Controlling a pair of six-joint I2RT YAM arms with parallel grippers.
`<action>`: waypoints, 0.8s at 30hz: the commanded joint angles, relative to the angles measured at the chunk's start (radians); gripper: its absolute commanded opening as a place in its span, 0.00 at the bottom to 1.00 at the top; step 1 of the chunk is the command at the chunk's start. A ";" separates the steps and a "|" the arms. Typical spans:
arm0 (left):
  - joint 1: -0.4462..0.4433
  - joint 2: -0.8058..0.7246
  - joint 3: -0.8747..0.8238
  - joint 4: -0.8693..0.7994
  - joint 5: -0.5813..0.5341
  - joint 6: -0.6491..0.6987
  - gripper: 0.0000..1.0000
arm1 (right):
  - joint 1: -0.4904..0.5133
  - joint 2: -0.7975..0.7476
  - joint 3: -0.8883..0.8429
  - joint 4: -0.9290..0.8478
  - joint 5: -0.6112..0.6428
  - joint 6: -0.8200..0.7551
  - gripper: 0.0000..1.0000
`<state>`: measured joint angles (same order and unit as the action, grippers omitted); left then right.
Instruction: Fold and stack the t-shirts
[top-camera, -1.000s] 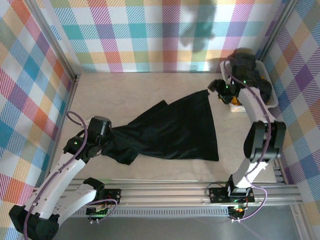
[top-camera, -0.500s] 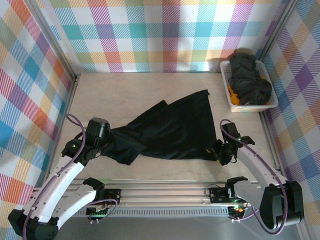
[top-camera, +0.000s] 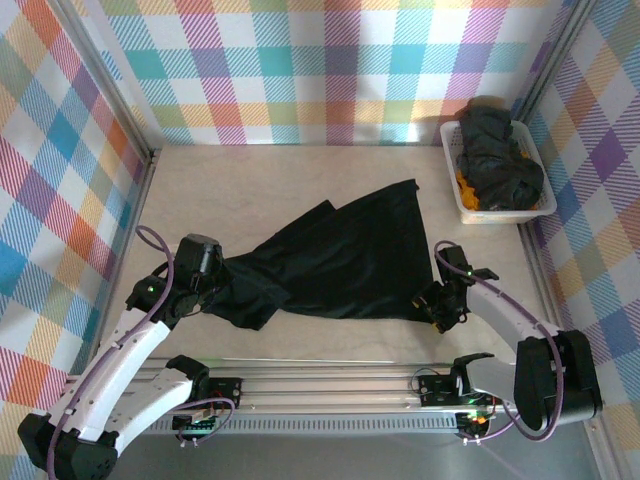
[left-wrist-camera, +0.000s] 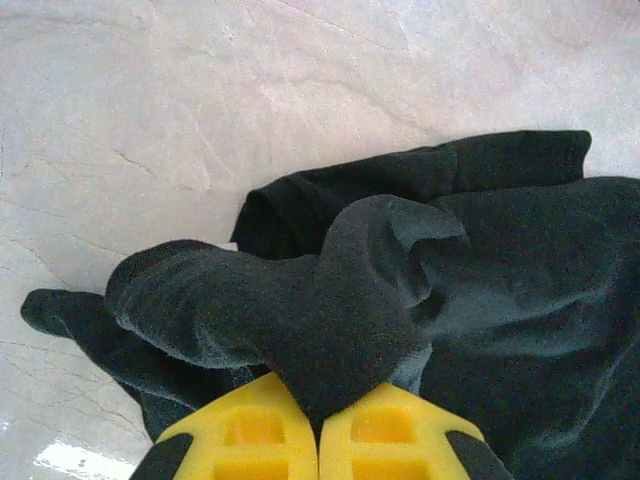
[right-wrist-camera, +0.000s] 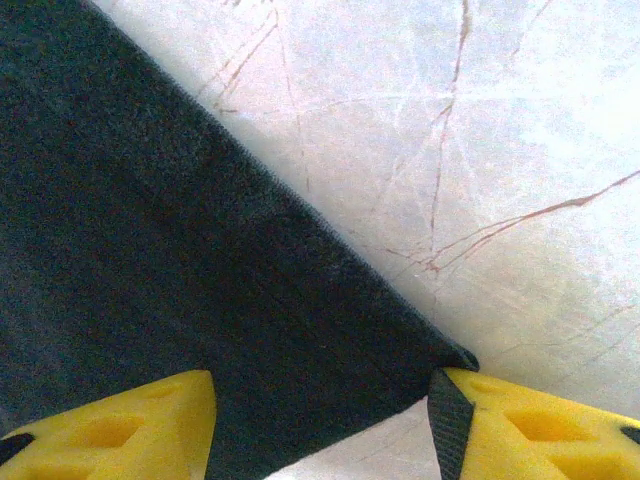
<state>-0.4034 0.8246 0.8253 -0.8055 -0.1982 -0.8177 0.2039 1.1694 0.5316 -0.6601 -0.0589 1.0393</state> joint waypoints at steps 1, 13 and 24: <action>0.011 -0.005 0.009 0.038 0.015 0.011 0.00 | 0.006 0.030 -0.004 0.034 0.016 0.024 0.59; 0.014 0.044 0.077 0.046 0.013 0.032 0.00 | 0.033 0.241 0.155 0.186 0.001 -0.067 0.00; 0.107 0.140 0.330 0.042 0.106 0.071 0.00 | 0.049 -0.012 0.490 0.079 0.015 -0.244 0.00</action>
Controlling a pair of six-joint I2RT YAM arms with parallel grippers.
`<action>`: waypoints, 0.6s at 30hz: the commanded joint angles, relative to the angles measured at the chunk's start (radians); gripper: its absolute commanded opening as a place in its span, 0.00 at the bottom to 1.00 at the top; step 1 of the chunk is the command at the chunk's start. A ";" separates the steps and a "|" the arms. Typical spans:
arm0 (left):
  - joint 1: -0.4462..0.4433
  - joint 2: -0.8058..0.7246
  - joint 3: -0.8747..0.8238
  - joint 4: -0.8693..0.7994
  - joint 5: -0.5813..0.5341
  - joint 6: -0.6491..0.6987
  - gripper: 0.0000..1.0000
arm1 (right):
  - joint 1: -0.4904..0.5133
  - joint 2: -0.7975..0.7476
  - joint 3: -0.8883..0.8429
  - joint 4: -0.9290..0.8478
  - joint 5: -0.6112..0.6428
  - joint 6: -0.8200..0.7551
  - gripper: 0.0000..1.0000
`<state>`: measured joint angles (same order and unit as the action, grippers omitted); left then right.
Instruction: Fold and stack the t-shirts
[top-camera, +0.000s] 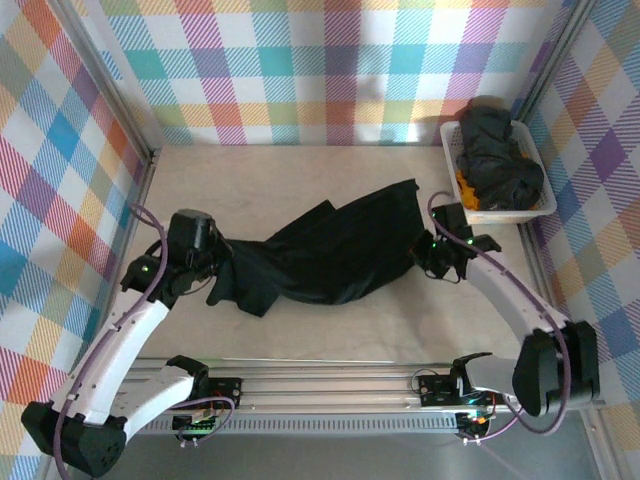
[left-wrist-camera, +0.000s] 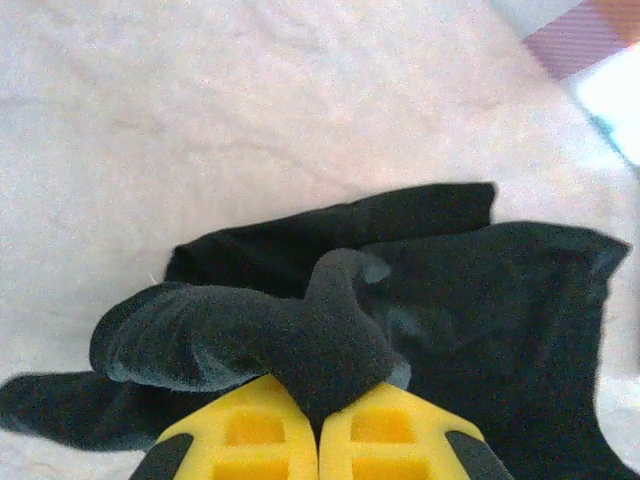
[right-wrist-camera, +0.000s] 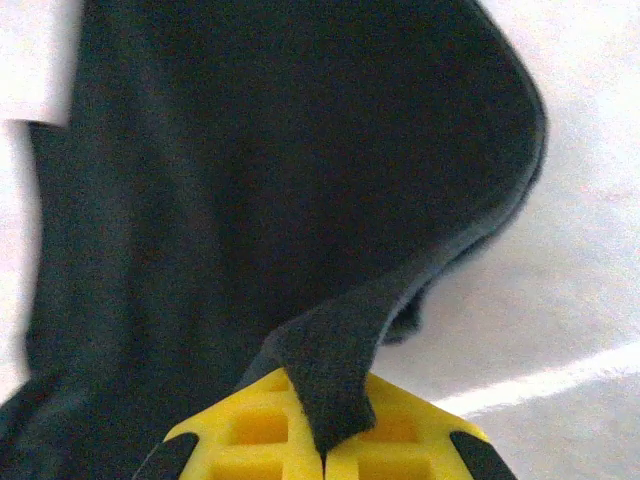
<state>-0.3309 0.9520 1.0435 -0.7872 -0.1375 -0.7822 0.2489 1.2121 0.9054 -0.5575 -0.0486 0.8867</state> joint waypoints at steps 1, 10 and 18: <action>0.047 0.024 0.162 0.022 0.060 0.040 0.00 | 0.004 -0.068 0.168 -0.031 -0.002 -0.113 0.00; 0.072 0.026 0.560 0.034 0.064 0.059 0.00 | 0.002 -0.176 0.569 -0.069 -0.014 -0.249 0.00; 0.072 -0.008 0.775 0.059 0.018 0.080 0.00 | 0.001 -0.271 0.700 -0.028 -0.007 -0.299 0.00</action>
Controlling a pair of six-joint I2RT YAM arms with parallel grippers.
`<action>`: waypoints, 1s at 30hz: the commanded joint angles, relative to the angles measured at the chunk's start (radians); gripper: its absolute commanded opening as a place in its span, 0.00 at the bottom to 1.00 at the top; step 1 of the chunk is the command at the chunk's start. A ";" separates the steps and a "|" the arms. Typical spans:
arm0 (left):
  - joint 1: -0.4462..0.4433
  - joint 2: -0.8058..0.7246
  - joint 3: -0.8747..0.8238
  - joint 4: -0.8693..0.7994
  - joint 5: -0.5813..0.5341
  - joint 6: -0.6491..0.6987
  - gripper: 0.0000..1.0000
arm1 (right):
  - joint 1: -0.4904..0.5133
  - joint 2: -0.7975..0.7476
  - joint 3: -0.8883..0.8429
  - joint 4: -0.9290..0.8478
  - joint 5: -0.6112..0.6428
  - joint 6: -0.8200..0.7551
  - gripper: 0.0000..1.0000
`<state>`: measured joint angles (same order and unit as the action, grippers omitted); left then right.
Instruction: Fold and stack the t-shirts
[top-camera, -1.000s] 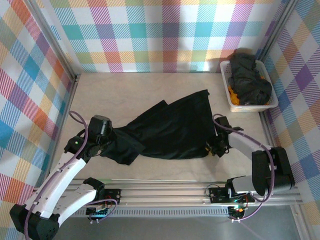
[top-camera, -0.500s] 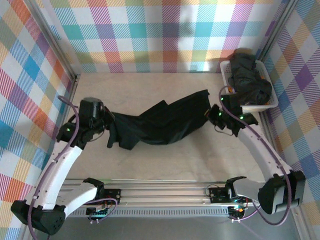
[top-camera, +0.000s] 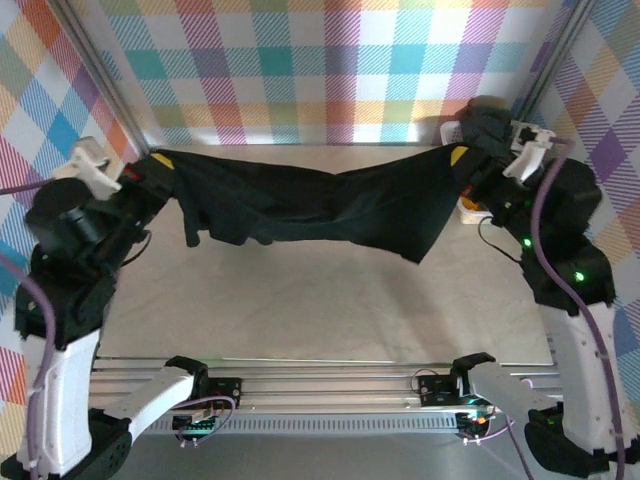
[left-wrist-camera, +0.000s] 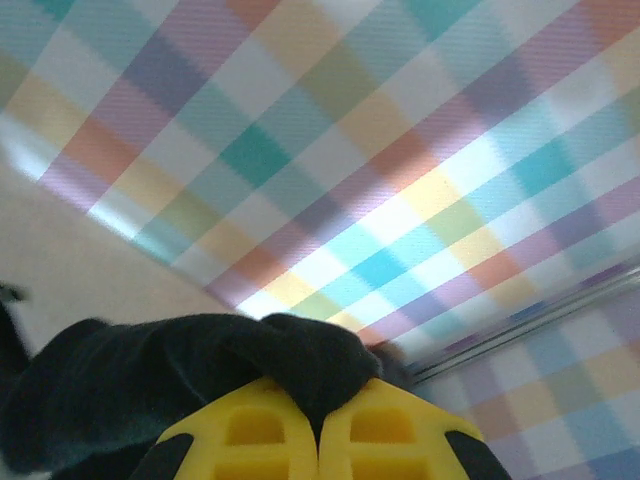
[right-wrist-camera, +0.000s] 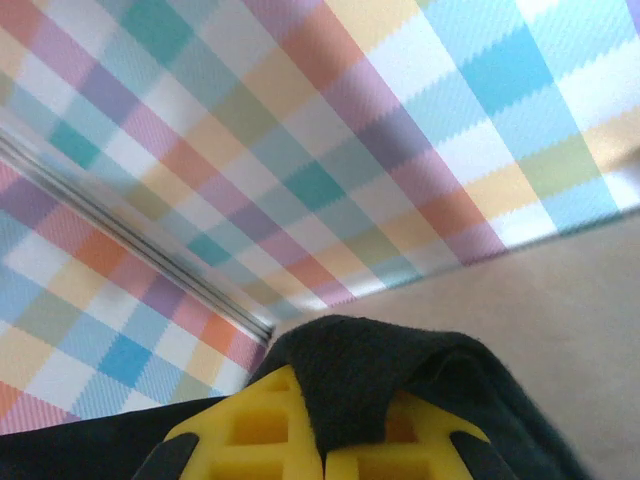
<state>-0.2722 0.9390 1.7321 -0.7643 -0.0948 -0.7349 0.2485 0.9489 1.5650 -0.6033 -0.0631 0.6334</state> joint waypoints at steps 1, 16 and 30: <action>0.013 0.034 0.136 0.017 -0.028 0.034 0.00 | 0.002 0.005 0.060 0.017 0.012 -0.048 0.00; 0.262 1.177 0.791 -0.245 0.164 -0.020 0.51 | -0.205 1.071 0.748 -0.280 -0.121 -0.023 0.66; 0.155 0.749 -0.258 0.066 0.171 -0.014 0.78 | -0.065 0.726 -0.122 -0.007 -0.091 -0.034 0.77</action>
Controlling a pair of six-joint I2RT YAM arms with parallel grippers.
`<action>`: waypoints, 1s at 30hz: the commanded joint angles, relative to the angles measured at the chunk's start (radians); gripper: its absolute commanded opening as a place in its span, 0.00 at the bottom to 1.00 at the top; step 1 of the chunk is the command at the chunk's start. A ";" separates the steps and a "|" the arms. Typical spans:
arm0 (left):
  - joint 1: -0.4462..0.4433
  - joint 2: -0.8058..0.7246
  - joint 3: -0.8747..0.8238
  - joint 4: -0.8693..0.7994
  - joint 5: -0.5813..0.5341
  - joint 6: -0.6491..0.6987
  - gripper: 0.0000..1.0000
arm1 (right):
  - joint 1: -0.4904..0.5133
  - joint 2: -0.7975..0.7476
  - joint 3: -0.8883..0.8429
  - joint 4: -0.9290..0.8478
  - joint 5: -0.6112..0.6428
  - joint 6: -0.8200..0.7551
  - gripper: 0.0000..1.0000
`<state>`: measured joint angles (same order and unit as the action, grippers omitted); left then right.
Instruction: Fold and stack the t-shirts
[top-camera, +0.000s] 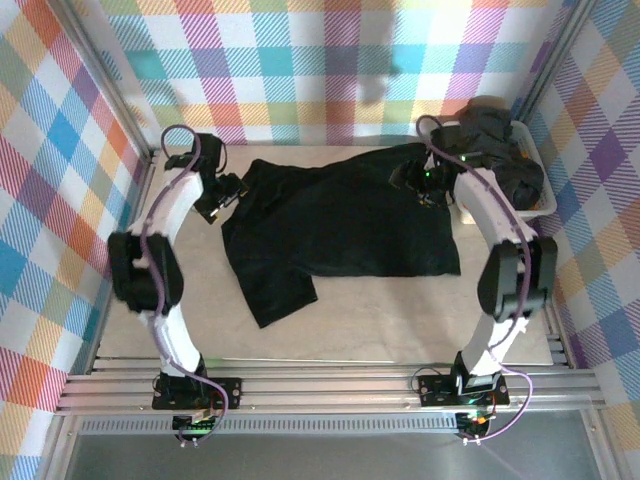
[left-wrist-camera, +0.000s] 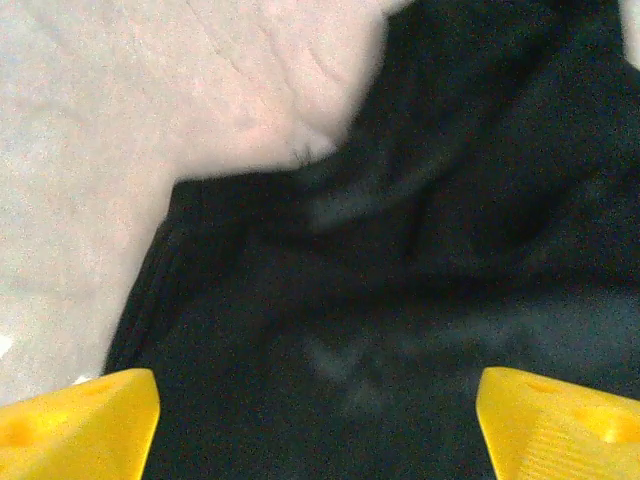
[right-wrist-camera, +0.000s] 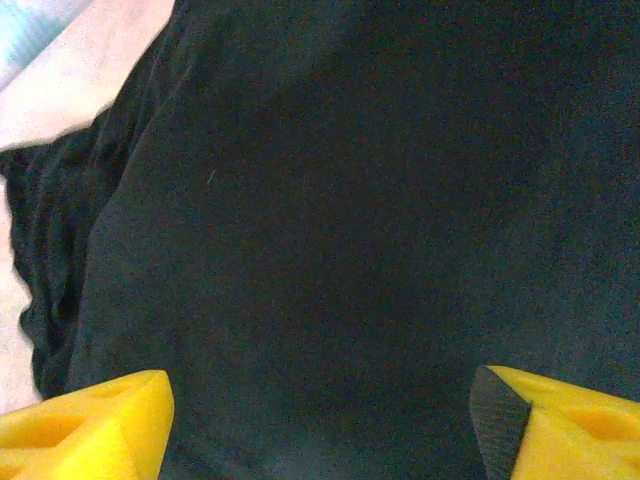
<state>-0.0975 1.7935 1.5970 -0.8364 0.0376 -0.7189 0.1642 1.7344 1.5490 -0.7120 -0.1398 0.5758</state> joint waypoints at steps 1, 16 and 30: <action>-0.030 -0.123 -0.189 0.164 0.043 -0.044 0.72 | 0.031 -0.074 -0.168 0.107 -0.008 0.028 0.75; -0.185 0.097 -0.333 0.351 0.088 -0.189 0.39 | -0.032 0.171 -0.163 0.046 0.083 -0.092 0.53; -0.062 -0.114 -0.722 0.340 0.007 -0.140 0.35 | 0.113 0.055 -0.448 -0.082 0.050 -0.027 0.57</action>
<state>-0.2050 1.7046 0.9581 -0.3969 0.0853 -0.8898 0.2527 1.8534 1.1877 -0.7242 -0.0799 0.5133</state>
